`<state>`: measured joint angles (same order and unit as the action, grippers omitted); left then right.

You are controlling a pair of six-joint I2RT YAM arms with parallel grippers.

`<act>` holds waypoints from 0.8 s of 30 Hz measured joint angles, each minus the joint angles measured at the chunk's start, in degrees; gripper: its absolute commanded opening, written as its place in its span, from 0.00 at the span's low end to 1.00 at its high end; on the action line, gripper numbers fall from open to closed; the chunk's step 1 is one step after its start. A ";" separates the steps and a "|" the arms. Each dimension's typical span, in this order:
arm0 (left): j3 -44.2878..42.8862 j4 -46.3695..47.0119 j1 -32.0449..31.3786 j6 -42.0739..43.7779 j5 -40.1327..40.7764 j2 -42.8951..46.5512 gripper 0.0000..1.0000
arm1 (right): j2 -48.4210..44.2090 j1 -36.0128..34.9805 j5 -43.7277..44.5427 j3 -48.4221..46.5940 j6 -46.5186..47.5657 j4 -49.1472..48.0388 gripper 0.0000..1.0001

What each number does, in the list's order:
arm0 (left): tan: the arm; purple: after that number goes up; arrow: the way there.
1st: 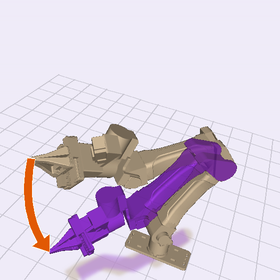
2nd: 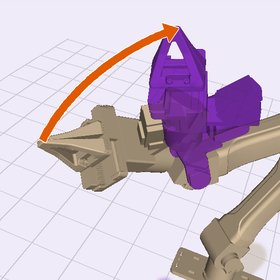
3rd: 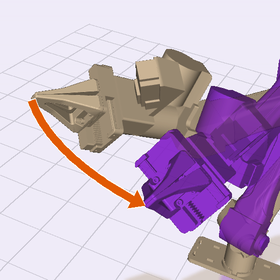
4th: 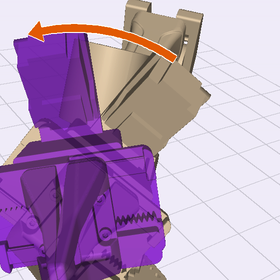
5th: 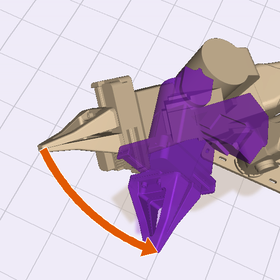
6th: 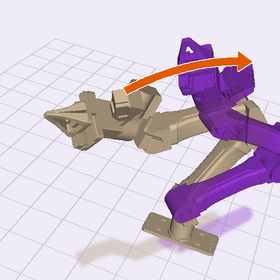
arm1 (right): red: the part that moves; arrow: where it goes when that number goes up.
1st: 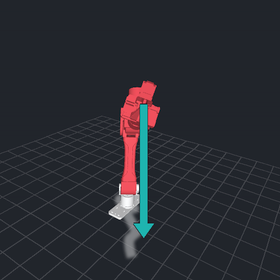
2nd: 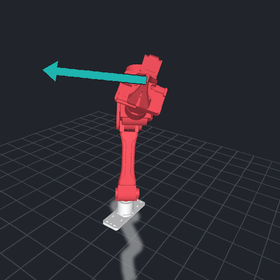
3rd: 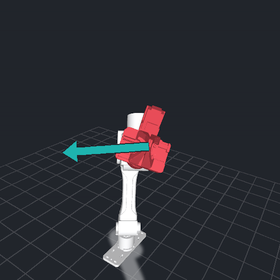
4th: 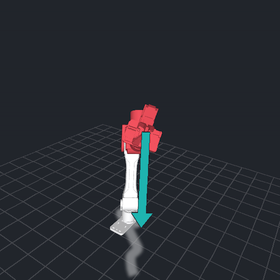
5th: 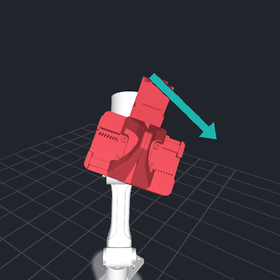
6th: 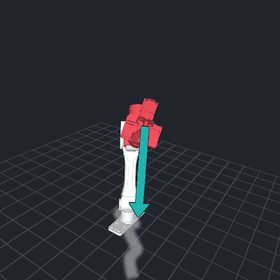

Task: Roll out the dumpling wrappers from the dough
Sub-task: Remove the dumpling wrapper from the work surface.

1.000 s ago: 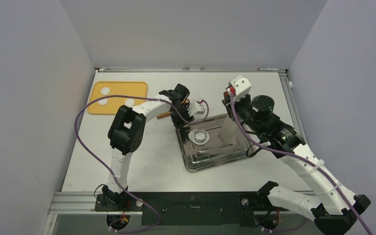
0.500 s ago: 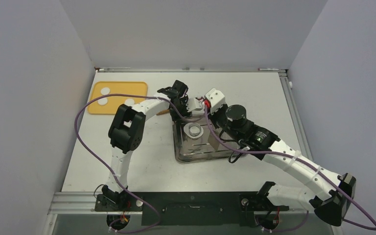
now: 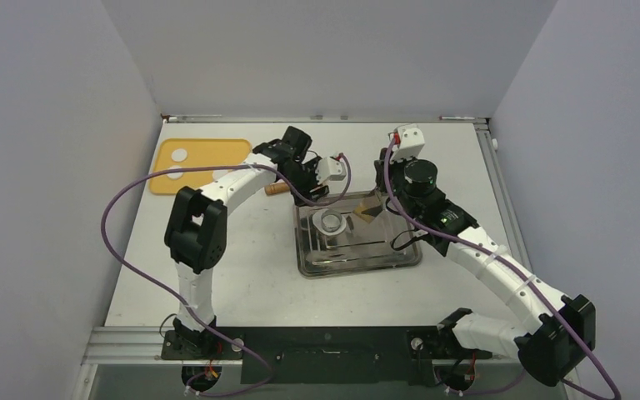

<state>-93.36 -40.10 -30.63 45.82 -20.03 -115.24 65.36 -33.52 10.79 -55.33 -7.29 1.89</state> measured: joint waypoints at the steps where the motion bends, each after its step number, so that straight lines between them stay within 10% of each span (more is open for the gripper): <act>1: -0.31 -0.70 -0.02 -0.59 -1.38 0.50 0.47 | 0.00 0.00 0.07 0.15 -0.63 -0.13 0.08; 24: -4.04 -0.61 -5.53 -11.10 -5.49 -4.85 0.17 | -0.04 0.24 3.58 4.31 -3.78 -2.49 0.08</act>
<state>-97.41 -40.71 -36.16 34.72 -25.52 -120.09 65.32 -33.28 14.37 -51.03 -11.07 -0.60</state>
